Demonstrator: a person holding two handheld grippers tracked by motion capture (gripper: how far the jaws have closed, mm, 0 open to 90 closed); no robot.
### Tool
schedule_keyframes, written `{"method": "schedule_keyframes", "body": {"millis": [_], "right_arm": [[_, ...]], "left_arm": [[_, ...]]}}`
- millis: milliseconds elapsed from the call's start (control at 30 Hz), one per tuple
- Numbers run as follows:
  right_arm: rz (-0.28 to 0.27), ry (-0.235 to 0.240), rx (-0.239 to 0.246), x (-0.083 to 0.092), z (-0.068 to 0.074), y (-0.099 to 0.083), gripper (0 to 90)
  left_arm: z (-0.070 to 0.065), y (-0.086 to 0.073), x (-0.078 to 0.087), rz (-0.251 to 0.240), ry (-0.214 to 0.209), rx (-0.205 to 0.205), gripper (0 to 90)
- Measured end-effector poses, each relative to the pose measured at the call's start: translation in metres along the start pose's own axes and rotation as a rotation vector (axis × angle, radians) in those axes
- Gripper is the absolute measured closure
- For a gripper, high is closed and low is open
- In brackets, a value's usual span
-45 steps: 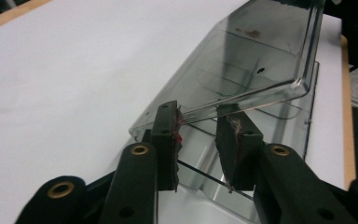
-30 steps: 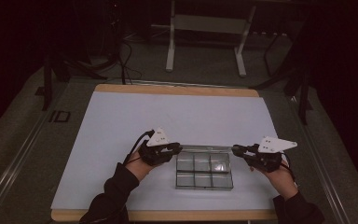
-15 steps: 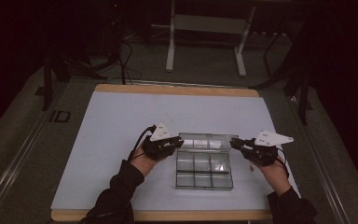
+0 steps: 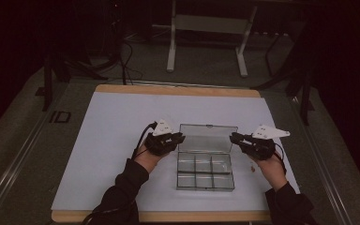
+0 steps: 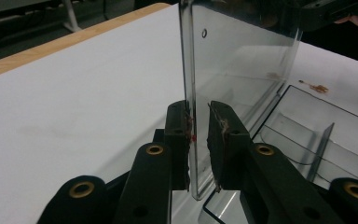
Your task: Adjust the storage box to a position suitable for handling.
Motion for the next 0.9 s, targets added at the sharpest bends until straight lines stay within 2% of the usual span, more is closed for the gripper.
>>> {"method": "schedule_keyframes", "body": {"millis": [67, 100, 167, 400, 500, 600, 767, 900], "right_arm": [[0.0, 0.0, 0.0, 0.0, 0.0, 0.0, 77.1], [0.027, -0.003, 0.008, -0.003, 0.0, -0.004, 75.5], [0.036, -0.008, 0.007, -0.006, 0.0, -0.007, 73.6], [0.05, -0.021, -0.035, -0.014, -0.003, -0.012, 70.4], [0.06, -0.023, -0.039, -0.016, -0.003, -0.015, 69.0], [0.075, -0.023, -0.049, -0.018, -0.003, -0.019, 68.2], [0.108, -0.024, -0.054, -0.021, -0.002, -0.027, 65.0], [0.109, -0.025, -0.051, -0.023, -0.001, -0.031, 62.9]], "left_arm": [[0.0, -0.001, -0.001, 0.0, 0.0, 0.009, 78.3], [0.002, -0.005, -0.004, 0.013, 0.003, 0.017, 78.1], [0.003, -0.007, -0.005, 0.016, 0.005, 0.024, 77.8], [0.005, -0.014, -0.012, 0.037, 0.015, 0.053, 75.6], [0.005, -0.016, -0.014, 0.04, 0.015, 0.053, 74.4], [0.006, -0.021, -0.016, 0.047, -0.005, 0.085, 73.7], [0.006, -0.027, -0.019, 0.066, -0.004, 0.095, 71.6], [0.007, -0.028, -0.02, 0.067, -0.002, 0.107, 71.1]]}}
Point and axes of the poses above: each handheld gripper's, and its own axes: x roughly backward along the jaws, y roughly out of its top, z roughly to its left, the point moved 10 cm from there along -x, roughly forward along the jaws, and after that the axes turned 11 degrees about -z, right-handed, at the moved point
